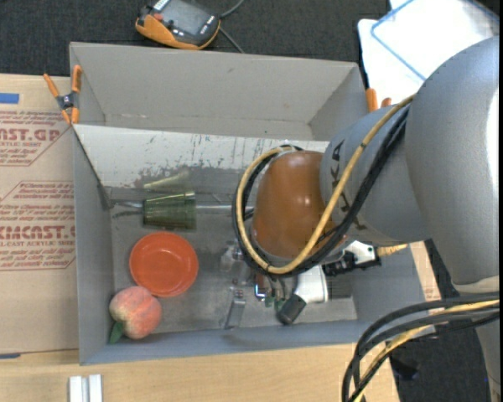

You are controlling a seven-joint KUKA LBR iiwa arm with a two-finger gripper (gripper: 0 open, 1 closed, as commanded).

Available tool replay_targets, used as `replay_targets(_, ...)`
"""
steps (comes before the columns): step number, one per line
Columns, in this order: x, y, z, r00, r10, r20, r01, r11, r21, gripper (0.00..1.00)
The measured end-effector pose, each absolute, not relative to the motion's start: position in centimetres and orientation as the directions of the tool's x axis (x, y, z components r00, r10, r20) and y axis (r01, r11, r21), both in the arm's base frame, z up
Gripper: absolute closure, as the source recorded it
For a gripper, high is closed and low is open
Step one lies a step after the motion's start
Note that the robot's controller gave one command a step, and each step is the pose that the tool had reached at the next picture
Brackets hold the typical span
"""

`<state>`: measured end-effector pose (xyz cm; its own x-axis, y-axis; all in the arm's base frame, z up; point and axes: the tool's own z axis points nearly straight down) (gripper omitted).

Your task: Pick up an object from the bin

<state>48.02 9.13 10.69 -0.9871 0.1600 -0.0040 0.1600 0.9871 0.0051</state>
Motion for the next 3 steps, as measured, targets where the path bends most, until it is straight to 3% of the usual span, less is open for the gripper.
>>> replay_targets(1,49.1,8.0,16.6,-0.836,0.549,0.002,0.549,0.836,0.001,0.0)
replay_targets(2,50.4,12.3,13.8,-0.889,0.458,0.003,0.458,0.889,0.001,0.0)
replay_targets(3,51.6,17.1,9.0,-1.0,-0.028,0.003,-0.028,1.0,0.004,0.0)
